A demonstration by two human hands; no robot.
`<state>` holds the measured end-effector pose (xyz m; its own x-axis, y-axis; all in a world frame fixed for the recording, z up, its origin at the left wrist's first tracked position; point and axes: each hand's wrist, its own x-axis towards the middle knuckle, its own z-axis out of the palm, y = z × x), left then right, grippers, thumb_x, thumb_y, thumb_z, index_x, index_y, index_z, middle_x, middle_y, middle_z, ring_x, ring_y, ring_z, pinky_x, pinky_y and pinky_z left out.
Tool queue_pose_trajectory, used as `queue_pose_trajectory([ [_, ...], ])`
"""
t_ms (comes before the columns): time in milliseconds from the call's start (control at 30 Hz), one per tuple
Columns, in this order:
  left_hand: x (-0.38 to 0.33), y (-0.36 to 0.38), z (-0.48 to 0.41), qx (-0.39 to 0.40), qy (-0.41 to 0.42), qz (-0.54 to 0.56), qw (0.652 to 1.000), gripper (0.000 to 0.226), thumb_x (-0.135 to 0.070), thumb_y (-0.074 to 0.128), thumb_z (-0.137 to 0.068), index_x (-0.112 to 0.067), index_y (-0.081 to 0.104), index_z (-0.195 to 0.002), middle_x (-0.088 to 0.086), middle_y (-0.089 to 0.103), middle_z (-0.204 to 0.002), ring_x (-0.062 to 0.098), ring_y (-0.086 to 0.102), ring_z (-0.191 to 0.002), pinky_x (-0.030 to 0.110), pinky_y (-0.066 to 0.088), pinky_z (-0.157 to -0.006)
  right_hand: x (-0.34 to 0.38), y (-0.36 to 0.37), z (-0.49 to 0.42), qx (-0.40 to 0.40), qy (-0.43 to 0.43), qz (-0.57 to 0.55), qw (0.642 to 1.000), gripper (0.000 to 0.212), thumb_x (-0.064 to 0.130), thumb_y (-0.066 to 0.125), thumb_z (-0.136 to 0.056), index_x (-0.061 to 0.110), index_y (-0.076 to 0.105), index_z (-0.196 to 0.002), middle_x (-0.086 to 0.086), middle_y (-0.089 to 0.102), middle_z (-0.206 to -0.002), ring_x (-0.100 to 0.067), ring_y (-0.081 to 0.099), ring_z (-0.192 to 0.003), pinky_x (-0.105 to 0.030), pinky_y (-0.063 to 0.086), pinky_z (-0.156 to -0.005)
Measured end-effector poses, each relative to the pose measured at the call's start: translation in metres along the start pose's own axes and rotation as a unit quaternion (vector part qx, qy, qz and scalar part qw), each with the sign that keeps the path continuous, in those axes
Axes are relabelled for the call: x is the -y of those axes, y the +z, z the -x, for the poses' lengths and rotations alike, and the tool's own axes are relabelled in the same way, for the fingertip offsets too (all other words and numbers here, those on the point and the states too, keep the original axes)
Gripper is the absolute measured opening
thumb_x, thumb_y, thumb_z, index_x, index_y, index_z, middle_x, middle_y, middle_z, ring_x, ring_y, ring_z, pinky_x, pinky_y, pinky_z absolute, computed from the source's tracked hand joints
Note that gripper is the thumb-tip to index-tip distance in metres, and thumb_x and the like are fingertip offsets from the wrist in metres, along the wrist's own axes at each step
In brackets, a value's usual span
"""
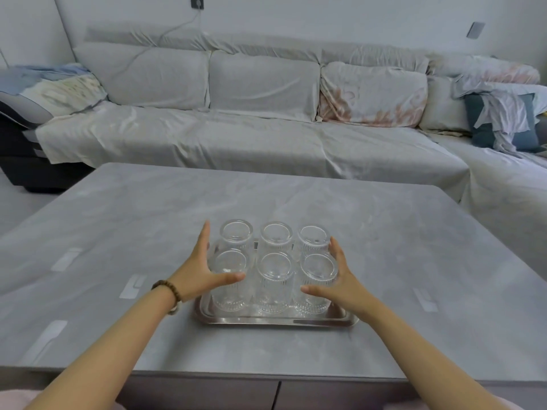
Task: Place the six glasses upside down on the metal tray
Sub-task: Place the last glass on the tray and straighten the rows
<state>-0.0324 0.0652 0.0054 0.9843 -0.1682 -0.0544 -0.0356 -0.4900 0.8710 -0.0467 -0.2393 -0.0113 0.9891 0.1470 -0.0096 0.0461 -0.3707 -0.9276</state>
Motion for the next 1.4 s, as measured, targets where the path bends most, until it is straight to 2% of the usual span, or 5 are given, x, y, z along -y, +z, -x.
queue_pose_trajectory([
  [367, 0.025, 0.017, -0.004, 0.036, -0.003, -0.065, 0.997, 0.143, -0.064, 0.085, -0.034, -0.034, 0.003, -0.147, -0.014, 0.018, -0.155, 0.006, 0.029, -0.137, 0.036, 0.031, -0.113, -0.009, -0.004, -0.005, 0.055, 0.03, 0.064, 0.996, 0.15, 0.057, 0.089, -0.038, 0.029, -0.006, -0.151, 0.015, 0.005, -0.159, -0.009, 0.02, -0.144, -0.036, 0.02, -0.119],
  [600, 0.023, 0.025, -0.002, 0.013, 0.014, -0.068, 0.998, 0.138, -0.067, 0.082, -0.038, -0.036, 0.003, -0.146, -0.019, 0.012, -0.155, 0.007, 0.026, -0.138, 0.033, 0.029, -0.113, -0.013, -0.006, -0.006, 0.035, 0.018, 0.057, 0.998, 0.123, 0.031, 0.092, -0.055, 0.046, 0.002, -0.138, 0.022, 0.016, -0.148, -0.001, 0.027, -0.133, 0.011, 0.025, -0.082],
  [1000, 0.0, 0.02, 0.006, -0.037, 0.066, -0.036, 0.997, 0.135, -0.074, 0.076, -0.04, -0.048, -0.009, -0.142, -0.022, 0.01, -0.154, 0.002, 0.021, -0.139, 0.027, 0.026, -0.11, 0.003, -0.008, 0.012, -0.031, -0.053, 0.091, 0.994, 0.13, 0.059, 0.083, -0.049, 0.045, 0.0, -0.147, 0.026, 0.013, -0.152, 0.013, 0.016, -0.138, -0.008, 0.019, -0.106],
  [1133, -0.028, 0.023, 0.006, -0.049, 0.22, -0.258, 0.94, 0.117, -0.085, 0.058, -0.051, -0.052, -0.011, -0.139, -0.019, 0.002, -0.155, 0.011, 0.009, -0.145, 0.04, 0.021, -0.117, 0.018, -0.012, 0.014, -0.024, -0.171, 0.269, 0.948, 0.107, 0.056, 0.079, -0.062, 0.046, 0.013, -0.145, 0.017, 0.009, -0.159, 0.0, 0.012, -0.146, -0.022, 0.018, -0.116],
  [1400, -0.038, 0.057, -0.012, 0.038, 0.168, -0.491, 0.854, 0.104, -0.078, 0.052, -0.066, -0.052, -0.021, -0.135, -0.013, -0.01, -0.158, 0.022, -0.012, -0.145, 0.055, -0.009, -0.113, 0.022, -0.008, 0.008, 0.042, -0.184, 0.44, 0.878, 0.089, 0.049, 0.071, -0.076, 0.052, 0.009, -0.14, 0.017, 0.004, -0.158, -0.008, 0.0, -0.148, -0.033, 0.013, -0.121],
])
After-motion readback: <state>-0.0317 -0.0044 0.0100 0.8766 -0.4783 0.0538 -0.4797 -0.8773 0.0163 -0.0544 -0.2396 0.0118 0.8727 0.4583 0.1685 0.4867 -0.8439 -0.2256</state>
